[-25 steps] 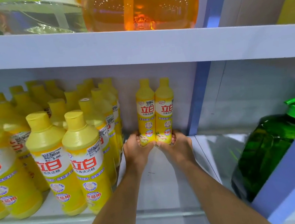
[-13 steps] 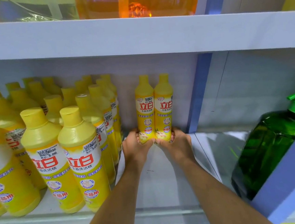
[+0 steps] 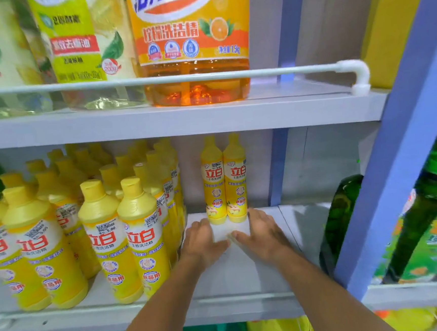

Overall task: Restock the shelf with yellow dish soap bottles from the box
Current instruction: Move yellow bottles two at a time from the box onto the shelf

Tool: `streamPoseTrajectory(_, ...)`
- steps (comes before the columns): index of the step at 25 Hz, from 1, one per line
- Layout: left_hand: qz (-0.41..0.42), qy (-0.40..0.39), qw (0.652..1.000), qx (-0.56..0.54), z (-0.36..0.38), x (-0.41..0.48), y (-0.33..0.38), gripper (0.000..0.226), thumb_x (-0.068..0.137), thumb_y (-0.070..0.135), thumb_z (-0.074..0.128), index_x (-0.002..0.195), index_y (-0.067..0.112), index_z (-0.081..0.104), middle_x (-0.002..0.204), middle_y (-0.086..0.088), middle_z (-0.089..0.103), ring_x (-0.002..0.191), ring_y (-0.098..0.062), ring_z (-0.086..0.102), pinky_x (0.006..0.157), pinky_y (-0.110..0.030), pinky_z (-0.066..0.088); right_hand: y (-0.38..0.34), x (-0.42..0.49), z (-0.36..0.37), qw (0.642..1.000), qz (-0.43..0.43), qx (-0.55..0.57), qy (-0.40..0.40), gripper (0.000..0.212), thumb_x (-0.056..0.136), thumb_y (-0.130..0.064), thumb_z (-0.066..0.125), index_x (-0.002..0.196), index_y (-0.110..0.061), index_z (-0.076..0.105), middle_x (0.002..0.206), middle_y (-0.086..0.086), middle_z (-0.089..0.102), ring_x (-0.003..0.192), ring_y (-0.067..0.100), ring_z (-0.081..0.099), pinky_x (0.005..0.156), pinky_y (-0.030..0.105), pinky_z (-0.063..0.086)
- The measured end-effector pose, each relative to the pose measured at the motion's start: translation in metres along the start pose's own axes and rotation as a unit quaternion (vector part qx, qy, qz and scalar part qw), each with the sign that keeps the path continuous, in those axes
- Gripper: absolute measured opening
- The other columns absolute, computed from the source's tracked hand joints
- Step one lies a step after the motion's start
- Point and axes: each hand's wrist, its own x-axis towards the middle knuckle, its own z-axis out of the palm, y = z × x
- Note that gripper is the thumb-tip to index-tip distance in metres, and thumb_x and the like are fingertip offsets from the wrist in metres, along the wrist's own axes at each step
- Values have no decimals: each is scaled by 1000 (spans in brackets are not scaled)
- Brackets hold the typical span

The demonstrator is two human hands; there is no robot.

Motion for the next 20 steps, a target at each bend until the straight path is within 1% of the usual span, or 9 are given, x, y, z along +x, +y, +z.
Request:
streamPoseTrajectory(2, 53, -68, 990, 111, -15, -24, 1, 71, 82, 61, 64, 137, 21, 44, 136, -6, 50, 127, -26, 46, 103, -39, 44, -7, -23, -17, 996, -24, -74, -35, 68, 82, -65, 55, 140, -31, 43, 140, -2, 46, 132, 23, 39, 107, 38, 40)
streamPoseTrajectory(4, 105, -97, 974, 178, -33, -51, 5, 71, 87, 64, 56, 138, 17, 41, 136, -9, 48, 129, -30, 45, 105, -41, 41, -17, -48, -33, 986, -51, -147, -55, 72, 87, -64, 54, 143, -22, 41, 144, 3, 44, 136, 26, 38, 109, 37, 38)
streamPoseTrajectory(6, 149, -84, 960, 223, -56, -81, 10, 72, 89, 65, 52, 138, 13, 41, 135, -13, 50, 127, -32, 46, 104, -43, 41, -30, -77, -47, 979, -59, -188, -62, 79, 90, -65, 51, 149, -15, 37, 153, 8, 38, 142, 30, 33, 114, 39, 34)
streamPoseTrajectory(8, 188, -71, 947, 251, -81, -117, 14, 75, 91, 65, 49, 143, 11, 39, 138, -16, 48, 129, -34, 44, 106, -45, 39, -51, -111, -61, 974, -58, -208, -61, 85, 91, -67, 49, 154, -13, 30, 161, 11, 29, 148, 30, 27, 119, 42, 29)
streamPoseTrajectory(10, 222, -60, 937, 262, -103, -156, 14, 79, 90, 67, 46, 146, 11, 35, 141, -17, 46, 132, -34, 42, 109, -45, 36, -75, -149, -70, 968, -63, -235, -58, 88, 92, -68, 46, 157, -13, 25, 163, 11, 26, 149, 30, 24, 120, 43, 28)
streamPoseTrajectory(13, 253, -44, 926, 276, -138, -218, 2, 98, 78, 82, 25, 147, 13, 35, 138, -16, 48, 128, -33, 43, 106, -43, 37, -114, -211, -74, 963, -63, -258, -55, 89, 91, -71, 45, 157, -15, 24, 163, 8, 25, 149, 28, 24, 120, 42, 28)
streamPoseTrajectory(14, 256, -36, 924, 282, -147, -237, -7, 99, 78, 83, 24, 147, 13, 34, 138, -16, 47, 128, -33, 44, 105, -43, 37, -125, -231, -72, 961, -64, -265, -53, 89, 91, -72, 45, 157, -16, 24, 163, 7, 26, 149, 28, 24, 119, 42, 28)
streamPoseTrajectory(17, 252, -21, 922, 292, -172, -288, -50, 80, 91, 69, 44, 147, 15, 33, 141, -15, 45, 130, -34, 42, 105, -45, 37, -164, -285, -61, 957, -75, -277, -52, 88, 92, -71, 45, 157, -16, 24, 163, 7, 27, 148, 29, 27, 117, 43, 32)
streamPoseTrajectory(20, 221, -22, 929, 296, -189, -328, -103, 81, 90, 70, 45, 149, 17, 31, 143, -13, 45, 131, -33, 42, 107, -47, 38, -203, -317, -37, 949, -96, -294, -62, 89, 93, -70, 44, 158, -13, 22, 162, 10, 27, 147, 31, 27, 117, 46, 33)
